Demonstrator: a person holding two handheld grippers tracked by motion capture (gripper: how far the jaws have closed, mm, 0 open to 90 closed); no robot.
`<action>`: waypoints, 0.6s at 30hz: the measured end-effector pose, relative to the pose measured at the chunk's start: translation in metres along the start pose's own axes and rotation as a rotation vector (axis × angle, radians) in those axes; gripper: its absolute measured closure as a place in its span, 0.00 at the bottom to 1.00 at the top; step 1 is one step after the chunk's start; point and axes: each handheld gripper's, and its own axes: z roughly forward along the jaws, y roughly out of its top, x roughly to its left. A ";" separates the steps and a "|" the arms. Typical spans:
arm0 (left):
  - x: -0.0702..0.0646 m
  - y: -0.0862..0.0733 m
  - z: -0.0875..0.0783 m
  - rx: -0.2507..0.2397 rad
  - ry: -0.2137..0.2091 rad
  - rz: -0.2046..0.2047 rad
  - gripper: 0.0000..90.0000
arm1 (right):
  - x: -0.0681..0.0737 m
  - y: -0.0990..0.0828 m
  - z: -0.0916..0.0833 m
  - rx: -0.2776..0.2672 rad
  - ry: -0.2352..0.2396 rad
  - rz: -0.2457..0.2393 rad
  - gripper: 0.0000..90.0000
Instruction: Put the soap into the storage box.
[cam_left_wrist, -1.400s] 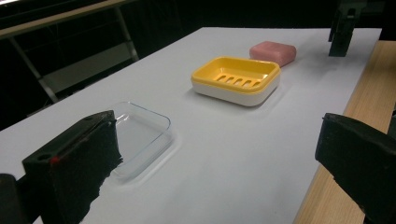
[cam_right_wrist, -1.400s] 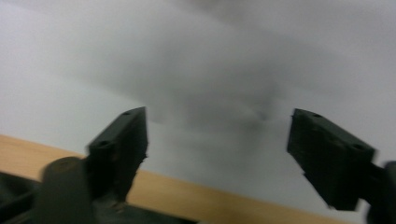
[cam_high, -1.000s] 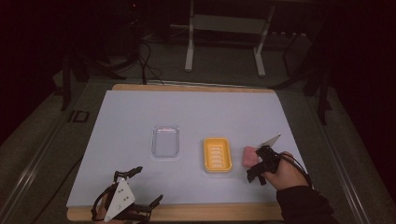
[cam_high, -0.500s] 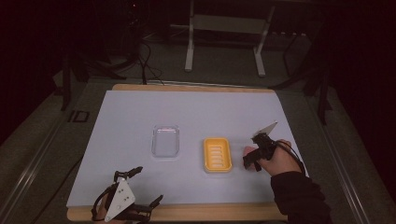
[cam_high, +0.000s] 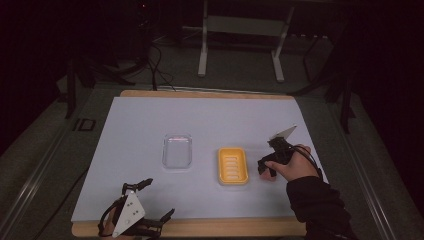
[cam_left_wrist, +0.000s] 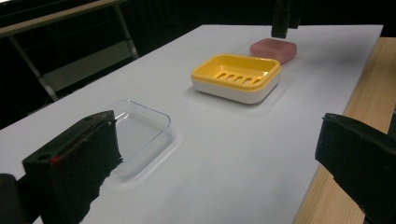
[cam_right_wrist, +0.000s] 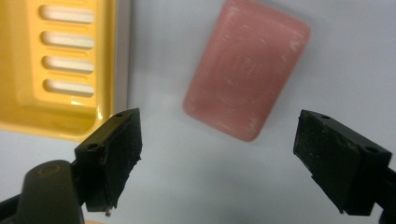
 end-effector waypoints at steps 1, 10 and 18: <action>0.000 0.000 0.000 0.000 0.000 0.000 0.00 | 0.000 0.001 0.000 0.013 -0.014 0.017 0.20; 0.000 0.000 0.000 0.002 -0.003 0.002 0.00 | 0.004 0.018 0.010 0.022 -0.129 0.098 0.23; 0.000 0.000 0.000 -0.001 -0.004 0.003 0.00 | 0.015 0.032 0.020 0.017 -0.141 0.127 0.23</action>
